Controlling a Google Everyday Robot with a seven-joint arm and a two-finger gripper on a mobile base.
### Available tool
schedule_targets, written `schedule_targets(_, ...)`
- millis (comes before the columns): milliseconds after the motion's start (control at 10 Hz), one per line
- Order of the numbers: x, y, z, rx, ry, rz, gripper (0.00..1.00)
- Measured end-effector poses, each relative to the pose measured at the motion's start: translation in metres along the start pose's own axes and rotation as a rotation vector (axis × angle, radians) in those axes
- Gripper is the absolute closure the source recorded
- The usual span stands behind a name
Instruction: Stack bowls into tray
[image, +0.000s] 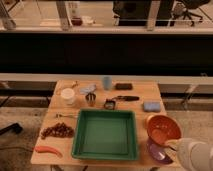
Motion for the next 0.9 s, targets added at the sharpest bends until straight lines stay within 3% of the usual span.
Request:
schedule_targets(300, 0.016, 0.013, 0.014, -0.016, 0.037, 0.036, 1.0)
schedule_targets(900, 0.039, 0.036, 0.038, -0.099, 0.092, 0.102, 1.0)
